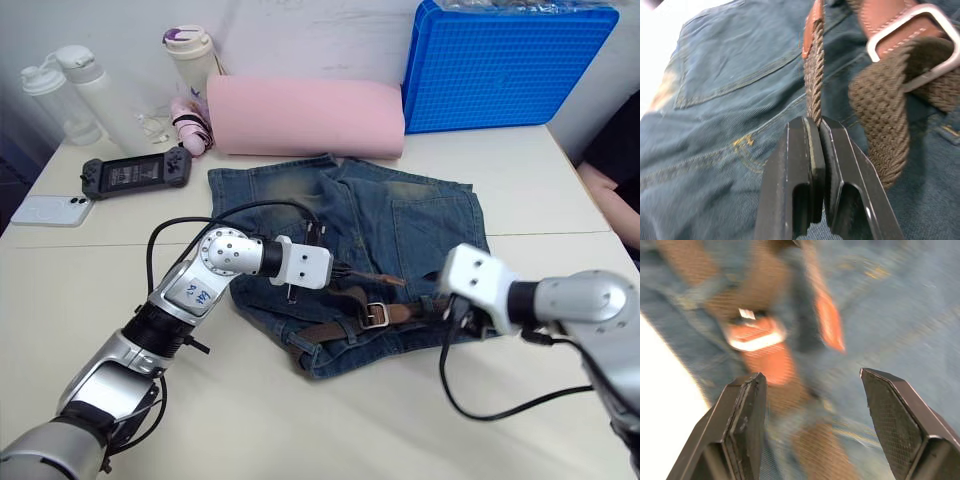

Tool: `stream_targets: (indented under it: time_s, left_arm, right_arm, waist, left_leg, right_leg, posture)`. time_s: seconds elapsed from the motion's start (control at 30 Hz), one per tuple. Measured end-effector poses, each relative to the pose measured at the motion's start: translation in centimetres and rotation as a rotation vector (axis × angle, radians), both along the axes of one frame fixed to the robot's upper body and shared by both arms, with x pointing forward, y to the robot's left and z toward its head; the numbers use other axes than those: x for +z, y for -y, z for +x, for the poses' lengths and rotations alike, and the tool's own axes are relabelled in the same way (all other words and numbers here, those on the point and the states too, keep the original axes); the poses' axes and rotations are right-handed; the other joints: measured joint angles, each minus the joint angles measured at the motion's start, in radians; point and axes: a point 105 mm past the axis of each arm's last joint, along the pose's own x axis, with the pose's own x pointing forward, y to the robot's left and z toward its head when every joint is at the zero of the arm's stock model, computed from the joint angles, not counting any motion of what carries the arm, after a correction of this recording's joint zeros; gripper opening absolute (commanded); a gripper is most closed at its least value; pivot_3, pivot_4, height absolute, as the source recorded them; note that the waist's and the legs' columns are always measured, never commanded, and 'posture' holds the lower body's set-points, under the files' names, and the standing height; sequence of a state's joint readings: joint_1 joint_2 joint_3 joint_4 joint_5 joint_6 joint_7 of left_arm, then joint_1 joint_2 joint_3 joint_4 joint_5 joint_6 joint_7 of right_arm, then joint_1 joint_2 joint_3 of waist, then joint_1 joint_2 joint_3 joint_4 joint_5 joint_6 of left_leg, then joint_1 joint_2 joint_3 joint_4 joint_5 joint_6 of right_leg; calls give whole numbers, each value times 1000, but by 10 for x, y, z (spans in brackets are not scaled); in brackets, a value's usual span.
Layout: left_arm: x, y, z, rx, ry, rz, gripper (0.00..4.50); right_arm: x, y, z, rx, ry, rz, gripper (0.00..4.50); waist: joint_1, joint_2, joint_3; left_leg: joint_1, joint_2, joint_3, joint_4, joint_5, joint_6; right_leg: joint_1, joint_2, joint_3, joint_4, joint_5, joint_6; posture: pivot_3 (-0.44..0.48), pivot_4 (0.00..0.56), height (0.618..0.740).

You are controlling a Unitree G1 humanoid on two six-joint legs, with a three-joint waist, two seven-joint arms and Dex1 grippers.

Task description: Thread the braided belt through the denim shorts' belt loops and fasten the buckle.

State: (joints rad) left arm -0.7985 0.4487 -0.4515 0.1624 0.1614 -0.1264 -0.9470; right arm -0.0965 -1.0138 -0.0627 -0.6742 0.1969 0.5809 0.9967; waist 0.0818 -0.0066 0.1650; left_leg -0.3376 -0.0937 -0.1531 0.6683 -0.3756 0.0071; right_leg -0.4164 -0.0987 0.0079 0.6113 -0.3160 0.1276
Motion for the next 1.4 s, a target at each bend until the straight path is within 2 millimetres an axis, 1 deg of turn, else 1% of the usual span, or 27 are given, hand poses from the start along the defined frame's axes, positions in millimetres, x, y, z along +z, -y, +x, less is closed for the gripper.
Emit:
stream_targets:
  time_s: [0.1,0.17,0.23,0.33,0.4,0.43,0.47,0.57,0.63,0.7,0.77,0.8,0.87,0.9,0.93,1.03,1.1,1.13,1.2,1.27,1.33,1.4]
  left_arm:
    - [3,-1,2,-20,29,17,0]
    - [3,-2,3,-35,45,31,0]
    - [4,-2,3,-54,59,43,0]
    - [3,-7,4,-57,59,65,0]
    - [4,-10,6,-46,54,68,0]
    - [5,-12,7,-37,45,58,0]
    - [8,-13,9,-22,27,36,0]
    - [12,-15,12,12,-8,-1,0]
    - [13,-12,11,19,-32,-22,0]
    - [14,-10,12,32,-49,-37,0]
    - [15,-8,12,36,-60,-49,0]
    - [17,-4,11,38,-71,-68,0]
    - [19,-1,10,33,-76,-78,0]
    - [19,0,9,34,-84,-82,0]
    - [19,-1,10,39,-88,-82,0]
    - [19,2,10,43,-100,-87,0]
    - [19,2,9,43,-100,-88,0]
    - [20,3,8,42,-99,-89,0]
    - [22,5,7,37,-96,-92,0]
    - [23,7,6,34,-98,-97,0]
    - [23,8,6,34,-103,-99,0]
    - [22,7,6,37,-106,-99,0]
  right_arm:
    - [-15,-3,1,29,58,-74,3207]
    - [-20,-4,6,51,134,-132,3207]
    - [-27,-3,9,67,172,-171,3207]
    - [-34,-1,14,79,215,-203,3207]
    - [-35,-2,18,72,236,-186,3207]
    - [-33,-3,20,66,243,-169,3207]
    - [-27,-5,25,48,259,-131,3207]
    - [-4,-4,35,4,312,-49,3207]
    - [9,-3,40,-25,331,7,3207]
    - [20,-8,44,-58,304,138,3207]
    - [22,-12,44,-75,243,228,3207]
    - [20,-12,39,-75,166,258,3207]
    - [19,-10,35,-69,120,240,3207]
    - [16,-7,28,-51,73,184,3207]
    - [16,-5,25,-46,49,167,3207]
    - [16,-5,11,-29,-63,176,3207]
    - [16,-4,9,-28,-86,167,3207]
    - [19,-2,9,-34,-77,162,3207]
    - [28,0,17,-55,-12,160,3207]
    - [33,2,26,-71,52,143,3207]
    - [32,3,32,-80,81,132,3207]
    - [26,1,37,-82,100,121,3207]
  waist:
    - [-2,0,0]
    - [-4,0,0]
    - [-6,0,1]
    - [-7,0,1]
    - [-9,0,1]
    - [-11,0,1]
    - [-14,-1,1]
    - [-19,0,1]
    - [-23,0,1]
    - [-26,-1,2]
    - [-27,-1,2]
    - [-26,-1,2]
    - [-26,0,2]
    - [-25,1,3]
    - [-25,1,3]
    - [-25,1,3]
    - [-26,1,3]
    - [-27,1,3]
    - [-28,1,3]
    - [-28,1,3]
    - [-28,1,3]
    - [-28,1,3]
  left_leg:
    - [0,-1,1,0,1,1]
    - [0,-2,1,1,1,1]
    - [0,-2,1,1,1,1]
    - [0,-1,1,0,1,1]
    - [0,-1,1,1,1,1]
    - [0,-2,1,1,1,2]
    - [0,-2,1,2,1,2]
    - [0,-1,0,4,1,2]
    - [0,-1,0,4,1,2]
    - [0,-1,-1,5,1,2]
    - [0,-1,-1,5,1,2]
    - [-1,-1,-1,6,1,2]
    - [-2,-2,-1,7,1,2]
    - [-2,-3,-1,7,1,3]
    - [-2,-2,-1,8,1,3]
    - [-2,-2,-1,9,1,2]
    - [-2,-2,0,10,1,2]
    - [-2,-2,0,11,0,2]
    - [-2,-2,0,11,0,2]
    - [-2,-2,0,12,0,2]
    - [-2,-2,0,12,0,2]
    - [-2,-2,0,12,0,2]
  right_leg:
    - [0,1,1,1,1,1]
    - [0,1,1,1,1,2]
    - [0,2,1,0,1,2]
    - [0,2,1,0,1,2]
    - [0,2,1,0,1,2]
    - [0,2,1,1,1,2]
    - [0,2,1,1,2,2]
    - [1,2,1,2,2,1]
    - [1,2,1,2,2,1]
    - [1,2,1,2,2,1]
    - [1,2,0,7,2,1]
    - [1,2,0,7,2,1]
    - [1,1,0,7,2,1]
    - [1,1,0,7,2,1]
    - [1,1,0,7,2,1]
    - [1,0,0,7,2,1]
    - [1,0,0,7,2,1]
    - [1,0,1,7,2,1]
    - [1,0,1,7,2,2]
    - [1,0,1,8,2,2]
    - [1,0,1,7,2,2]
    - [1,0,1,8,2,2]
  posture:
    - [0,150,740]
    - [0,150,740]
    - [0,150,740]
    - [0,150,740]
    - [0,150,740]
    - [0,150,740]
    - [0,150,740]
    - [0,150,740]
    - [0,150,740]
    - [0,150,740]
    - [0,150,740]
    - [0,150,740]
    - [0,150,740]
    - [0,150,740]
    - [0,150,740]
    - [0,150,740]
    - [0,150,740]
    - [0,150,740]
    - [0,150,740]
    - [0,150,740]
    - [0,150,740]
    - [0,150,740]
